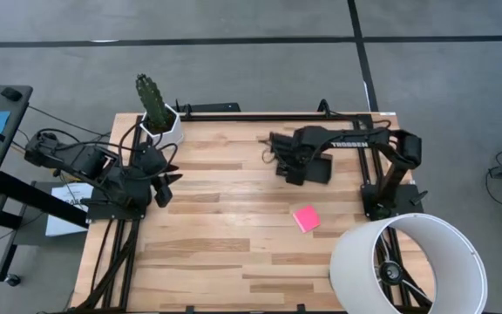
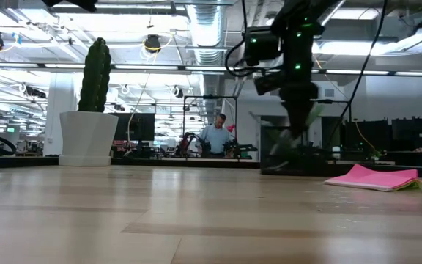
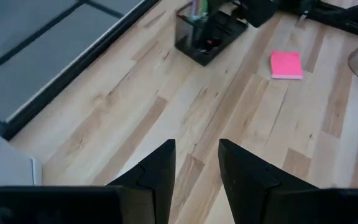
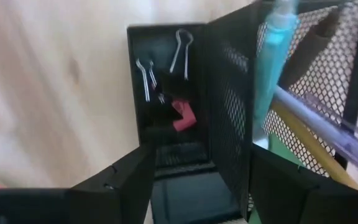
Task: Pick and place office supplies into organizer
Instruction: Adjust the black desk organizer on the table, then put the pink sticky note into the black desk organizer
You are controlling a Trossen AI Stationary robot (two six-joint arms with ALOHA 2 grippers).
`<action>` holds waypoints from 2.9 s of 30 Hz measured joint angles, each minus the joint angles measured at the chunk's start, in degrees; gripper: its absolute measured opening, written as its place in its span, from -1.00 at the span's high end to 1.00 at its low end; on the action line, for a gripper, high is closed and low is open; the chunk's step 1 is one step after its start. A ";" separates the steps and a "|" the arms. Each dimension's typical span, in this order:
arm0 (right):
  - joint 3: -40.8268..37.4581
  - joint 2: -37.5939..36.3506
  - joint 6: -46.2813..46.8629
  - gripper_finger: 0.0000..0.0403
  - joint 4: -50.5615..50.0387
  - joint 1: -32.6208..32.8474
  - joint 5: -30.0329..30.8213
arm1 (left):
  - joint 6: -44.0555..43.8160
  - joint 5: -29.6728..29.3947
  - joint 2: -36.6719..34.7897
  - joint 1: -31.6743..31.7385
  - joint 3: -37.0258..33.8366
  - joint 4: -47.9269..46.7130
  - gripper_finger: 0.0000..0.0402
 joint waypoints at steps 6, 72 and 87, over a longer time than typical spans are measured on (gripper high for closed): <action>0.56 -1.58 4.01 -0.10 -3.38 4.33 1.98 | 5.82 -1.90 -0.12 0.00 0.02 2.46 0.43; -18.63 0.45 43.88 0.26 11.10 17.28 -21.67 | 16.02 5.16 -0.36 -0.02 0.04 9.61 0.43; -18.89 -2.28 48.62 0.94 13.57 17.31 -22.13 | 15.47 5.12 -0.36 -0.02 0.04 9.61 0.43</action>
